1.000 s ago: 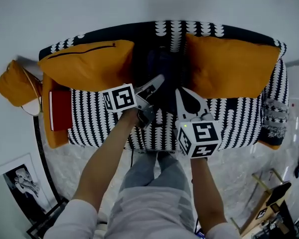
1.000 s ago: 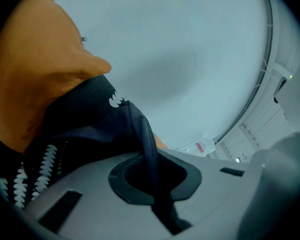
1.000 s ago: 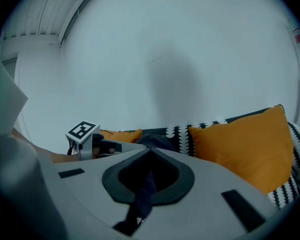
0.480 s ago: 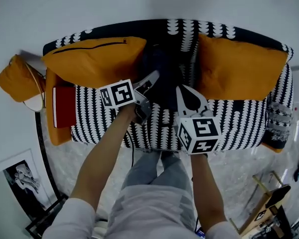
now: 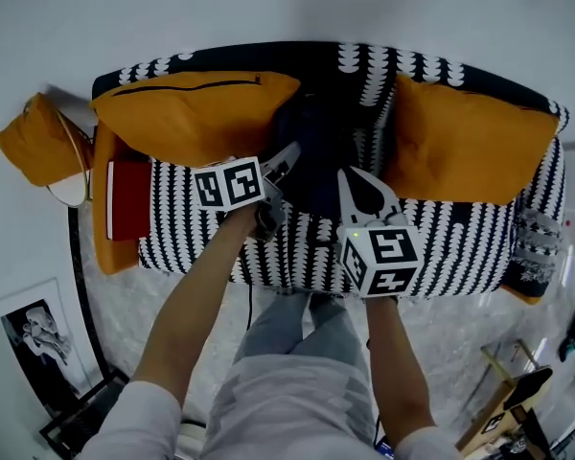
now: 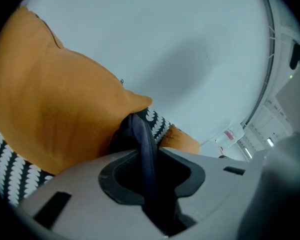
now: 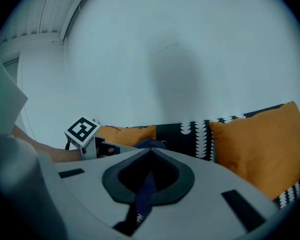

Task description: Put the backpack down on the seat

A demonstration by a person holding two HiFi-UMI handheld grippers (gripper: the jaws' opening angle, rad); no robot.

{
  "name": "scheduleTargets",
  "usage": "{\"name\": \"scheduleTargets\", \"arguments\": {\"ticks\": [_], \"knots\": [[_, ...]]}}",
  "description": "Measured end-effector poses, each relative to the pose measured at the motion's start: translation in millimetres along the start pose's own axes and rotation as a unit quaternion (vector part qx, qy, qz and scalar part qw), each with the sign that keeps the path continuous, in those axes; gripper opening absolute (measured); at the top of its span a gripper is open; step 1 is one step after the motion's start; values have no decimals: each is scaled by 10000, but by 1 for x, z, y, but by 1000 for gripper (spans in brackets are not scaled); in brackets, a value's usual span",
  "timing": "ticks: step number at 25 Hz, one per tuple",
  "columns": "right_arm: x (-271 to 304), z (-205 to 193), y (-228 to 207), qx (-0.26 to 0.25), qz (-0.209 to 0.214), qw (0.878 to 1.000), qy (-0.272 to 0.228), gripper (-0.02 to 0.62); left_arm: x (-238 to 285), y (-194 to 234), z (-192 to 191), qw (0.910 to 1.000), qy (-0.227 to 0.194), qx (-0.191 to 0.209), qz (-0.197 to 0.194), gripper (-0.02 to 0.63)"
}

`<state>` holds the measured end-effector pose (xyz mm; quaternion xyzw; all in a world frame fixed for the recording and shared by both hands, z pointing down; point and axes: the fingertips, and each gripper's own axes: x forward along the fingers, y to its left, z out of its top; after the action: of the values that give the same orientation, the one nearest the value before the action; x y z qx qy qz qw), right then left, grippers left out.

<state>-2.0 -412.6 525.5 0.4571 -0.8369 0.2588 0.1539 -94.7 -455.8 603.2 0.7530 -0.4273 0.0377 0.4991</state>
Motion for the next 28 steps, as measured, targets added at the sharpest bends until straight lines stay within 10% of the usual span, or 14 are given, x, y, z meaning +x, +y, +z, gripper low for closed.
{"name": "scheduleTargets", "arguments": {"ticks": [13,28], "knots": [[-13,7,21,-126,191,9997,-37,2,-46,10,0,9887,-4,1038,1081,138],[-70,42,49,-478,419,9973,-379,2,-91,-110,7,9802,-733,1670,777,137]]}}
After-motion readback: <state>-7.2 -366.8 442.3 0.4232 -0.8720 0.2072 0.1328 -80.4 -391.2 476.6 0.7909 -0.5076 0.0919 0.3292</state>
